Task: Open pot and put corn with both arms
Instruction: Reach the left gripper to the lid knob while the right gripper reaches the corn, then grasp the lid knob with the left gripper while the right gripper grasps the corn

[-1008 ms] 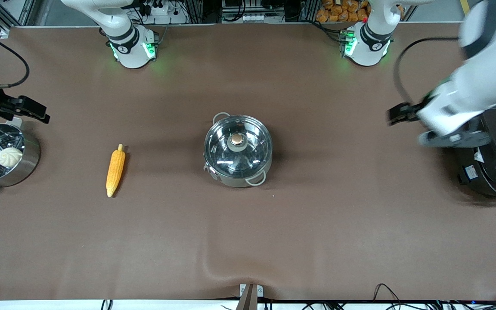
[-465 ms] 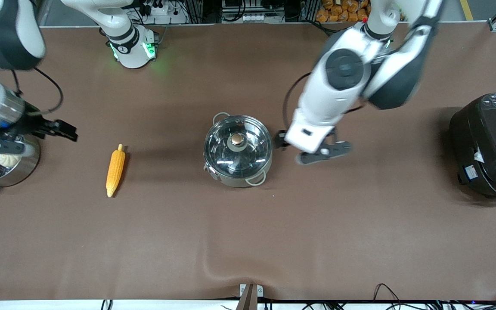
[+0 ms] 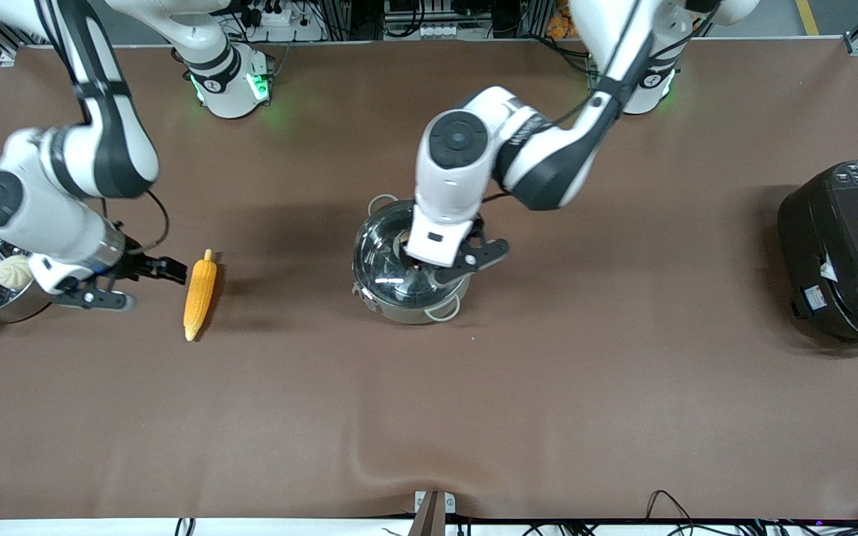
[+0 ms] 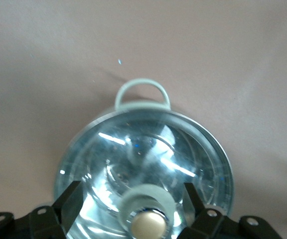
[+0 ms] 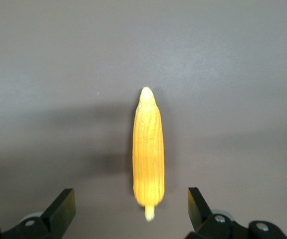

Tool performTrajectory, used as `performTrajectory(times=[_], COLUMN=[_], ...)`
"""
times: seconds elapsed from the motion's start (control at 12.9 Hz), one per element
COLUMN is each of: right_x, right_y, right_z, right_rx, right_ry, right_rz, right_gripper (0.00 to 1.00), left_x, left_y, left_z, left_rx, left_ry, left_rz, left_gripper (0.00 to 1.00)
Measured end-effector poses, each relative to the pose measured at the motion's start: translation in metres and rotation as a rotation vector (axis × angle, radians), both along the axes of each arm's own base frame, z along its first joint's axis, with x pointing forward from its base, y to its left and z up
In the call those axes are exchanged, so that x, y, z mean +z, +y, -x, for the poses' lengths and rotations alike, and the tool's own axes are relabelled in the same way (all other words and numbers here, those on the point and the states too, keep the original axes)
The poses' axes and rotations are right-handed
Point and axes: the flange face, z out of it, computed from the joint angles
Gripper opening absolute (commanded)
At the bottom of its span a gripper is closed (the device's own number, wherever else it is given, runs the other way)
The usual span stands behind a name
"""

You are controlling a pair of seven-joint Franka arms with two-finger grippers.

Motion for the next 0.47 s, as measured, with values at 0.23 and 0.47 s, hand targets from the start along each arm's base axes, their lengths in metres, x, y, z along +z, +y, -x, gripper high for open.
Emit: performTrajectory(times=[0.23, 0.47], right_x=[-0.062, -0.098], right_y=[0.000, -0.006], right_z=[-0.003, 0.000], right_rx=[0.002, 0.025], right_ry=[0.038, 0.078], right_rz=[0.003, 0.004], right_gripper=[1.00, 1.00], left_x=[-0.011, -0.018], left_y=[-0.027, -0.029], left_z=[0.014, 0.014], left_rx=[0.009, 0.007], left_ry=[-0.030, -0.031], left_rz=[0.020, 0.020], left_gripper=[0.79, 0.79])
